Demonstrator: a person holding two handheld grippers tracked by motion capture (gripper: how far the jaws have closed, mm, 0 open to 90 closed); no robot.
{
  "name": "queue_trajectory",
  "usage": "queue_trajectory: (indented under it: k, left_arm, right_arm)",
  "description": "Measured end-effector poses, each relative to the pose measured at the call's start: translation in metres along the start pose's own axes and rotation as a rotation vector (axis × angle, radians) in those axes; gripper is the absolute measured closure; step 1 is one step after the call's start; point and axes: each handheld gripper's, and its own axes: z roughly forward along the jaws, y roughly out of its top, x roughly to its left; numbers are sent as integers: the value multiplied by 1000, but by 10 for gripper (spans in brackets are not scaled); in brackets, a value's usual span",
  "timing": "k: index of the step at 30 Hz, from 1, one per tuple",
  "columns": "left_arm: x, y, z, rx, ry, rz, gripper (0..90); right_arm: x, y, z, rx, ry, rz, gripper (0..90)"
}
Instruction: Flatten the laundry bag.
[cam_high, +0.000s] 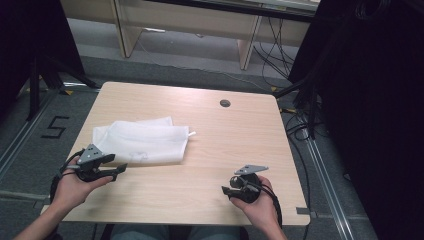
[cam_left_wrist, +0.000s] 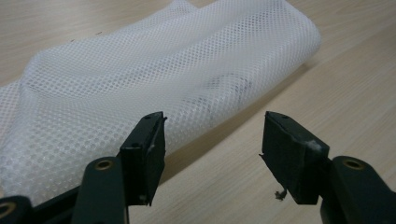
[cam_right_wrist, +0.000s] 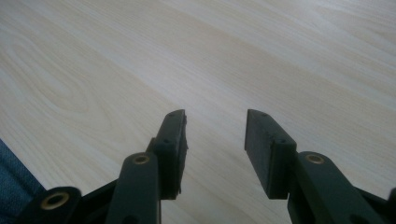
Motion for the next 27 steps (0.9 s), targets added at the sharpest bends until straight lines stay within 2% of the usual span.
queue_trajectory:
  k: [3, 5, 9, 11, 12, 14, 15, 16, 17, 18, 19, 20, 21, 22, 23, 24, 25, 26, 27]
  left_arm:
    - [2, 1, 0, -14, 4, -10, 395]
    - [3, 2, 0, -24, 17, -10, 399]
    - [7, 6, 0, -54, 59, -15, 413]
    - [12, 12, -1, -80, 81, -9, 416]
    - [15, 15, -1, -83, 90, -10, 421]
    - [23, 21, -2, -101, 102, -28, 430]
    - [27, 24, -2, -100, 121, -35, 438]
    - [32, 27, -2, -94, 137, -40, 446]
    - [36, 30, -1, -90, 146, -52, 450]
    - [39, 33, 1, -87, 154, -65, 454]
    - [43, 37, 2, -84, 165, -77, 459]
    - [47, 40, 5, -77, 176, -84, 462]
    - [52, 43, 8, -61, 192, -88, 467]
    - [56, 46, 12, -40, 208, -90, 469]
    - [61, 48, 17, -19, 218, -90, 469]
    - [66, 49, 22, 1, 222, -100, 469]
    - [72, 50, 27, 26, 225, -96, 470]
    - [77, 51, 32, 49, 235, -95, 470]
    - [83, 52, 35, 88, 238, -79, 470]
  right_arm:
    - [-4, -1, 0, 20, -2, -21, 586]
    - [-4, 0, -1, 24, 2, -1, 582]
    - [-6, -1, -1, 3, -1, -10, 578]
    - [-4, -1, -2, 15, -4, 1, 578]
    - [-4, 0, -1, 0, -1, 10, 575]
    - [-4, 3, -3, 3, -21, -13, 573]
    - [-2, 4, -3, 2, -17, 11, 572]
    - [-2, 5, -3, 2, -18, 4, 571]
    - [-4, 5, -2, -10, -25, -35, 571]
    - [0, 5, -2, 13, -20, 7, 570]
    - [-1, 4, 3, -33, -23, -27, 570]
    - [1, 6, 0, 5, -14, 2, 570]
    - [0, 7, -1, 22, -16, -6, 569]
    - [-3, 8, 1, 0, -25, -42, 568]
    - [-1, 8, 1, -2, -14, -7, 568]
    - [-3, 9, 2, -19, -13, -19, 568]
    - [-4, 9, 1, -5, -16, -37, 568]
    - [-5, 9, 1, -3, -17, -33, 568]
    - [-3, 9, 1, 12, -12, -6, 568]
